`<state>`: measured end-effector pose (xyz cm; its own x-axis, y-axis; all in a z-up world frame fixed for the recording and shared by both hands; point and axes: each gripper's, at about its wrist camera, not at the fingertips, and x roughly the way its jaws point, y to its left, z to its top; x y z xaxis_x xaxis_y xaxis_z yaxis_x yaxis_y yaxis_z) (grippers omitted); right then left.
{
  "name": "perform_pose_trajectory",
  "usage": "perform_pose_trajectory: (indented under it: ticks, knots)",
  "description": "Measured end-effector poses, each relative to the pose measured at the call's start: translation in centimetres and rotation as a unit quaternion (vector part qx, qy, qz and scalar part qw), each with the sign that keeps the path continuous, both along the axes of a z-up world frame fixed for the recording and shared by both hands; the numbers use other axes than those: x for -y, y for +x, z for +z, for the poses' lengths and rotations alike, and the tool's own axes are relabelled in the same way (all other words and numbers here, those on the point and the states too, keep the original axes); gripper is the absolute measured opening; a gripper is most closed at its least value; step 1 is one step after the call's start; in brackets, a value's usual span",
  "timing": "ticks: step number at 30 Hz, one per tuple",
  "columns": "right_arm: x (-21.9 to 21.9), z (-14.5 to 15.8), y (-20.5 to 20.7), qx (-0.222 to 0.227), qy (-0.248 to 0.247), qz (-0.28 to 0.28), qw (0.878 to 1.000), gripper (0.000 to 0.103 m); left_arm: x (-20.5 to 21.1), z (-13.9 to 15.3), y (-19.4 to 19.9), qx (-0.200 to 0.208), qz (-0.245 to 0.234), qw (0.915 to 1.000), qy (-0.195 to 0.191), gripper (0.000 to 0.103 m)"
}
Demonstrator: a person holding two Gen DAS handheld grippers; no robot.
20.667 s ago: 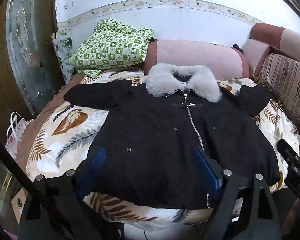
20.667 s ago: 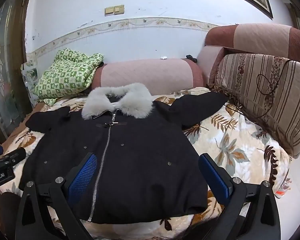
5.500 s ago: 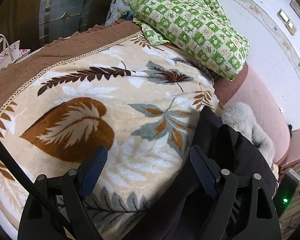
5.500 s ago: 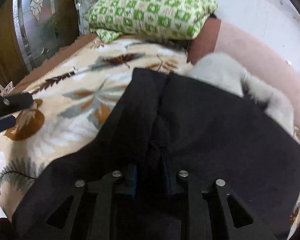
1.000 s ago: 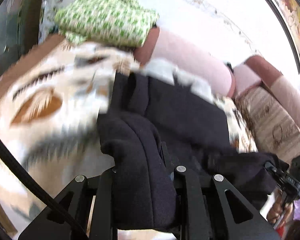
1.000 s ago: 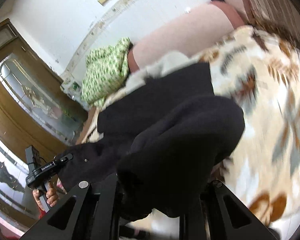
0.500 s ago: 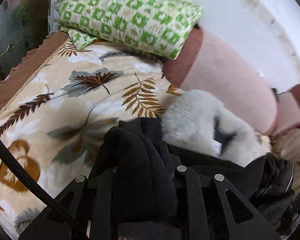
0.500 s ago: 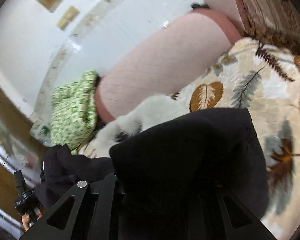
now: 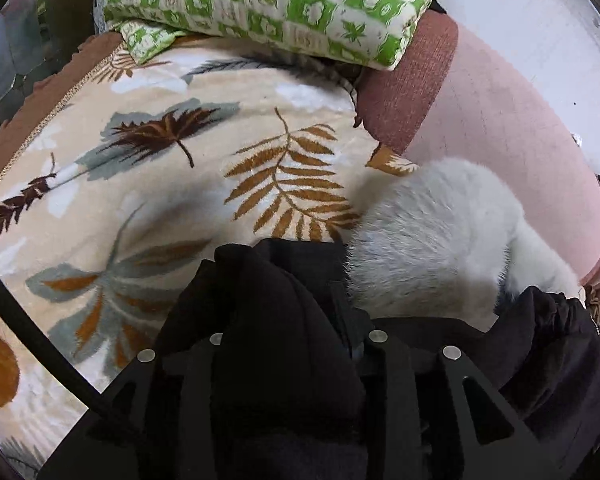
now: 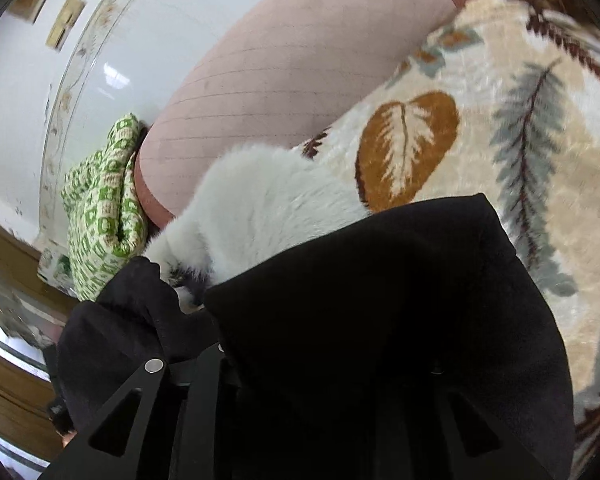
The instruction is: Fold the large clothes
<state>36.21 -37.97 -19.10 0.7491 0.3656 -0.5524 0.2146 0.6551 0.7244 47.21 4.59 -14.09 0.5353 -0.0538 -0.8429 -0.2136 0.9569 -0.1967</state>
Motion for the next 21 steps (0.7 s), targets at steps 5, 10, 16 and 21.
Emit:
perform_pose_trajectory:
  ticks: [5, 10, 16, 21]
  knots:
    - [0.7, -0.9, -0.2, 0.012, 0.043, 0.001, 0.999, 0.024, -0.7, -0.4, 0.1, 0.002, -0.015, 0.9993, -0.033, 0.039]
    - [1.0, 0.7, -0.5, 0.01, 0.044, 0.024, 0.999, 0.031, -2.2, 2.9, -1.5, 0.039, -0.041, 0.9936, -0.097, 0.069]
    - [1.7, 4.4, -3.3, 0.051, 0.015, -0.026, 0.998, 0.094, -4.3, 8.6, -5.8, 0.106, -0.01, 0.9921, -0.067, 0.082]
    - [1.8, 8.8, -6.9, 0.083, -0.035, -0.061, 0.994, 0.094, -4.7, 10.3, -9.9, 0.113, -0.006, 0.9934, -0.018, 0.082]
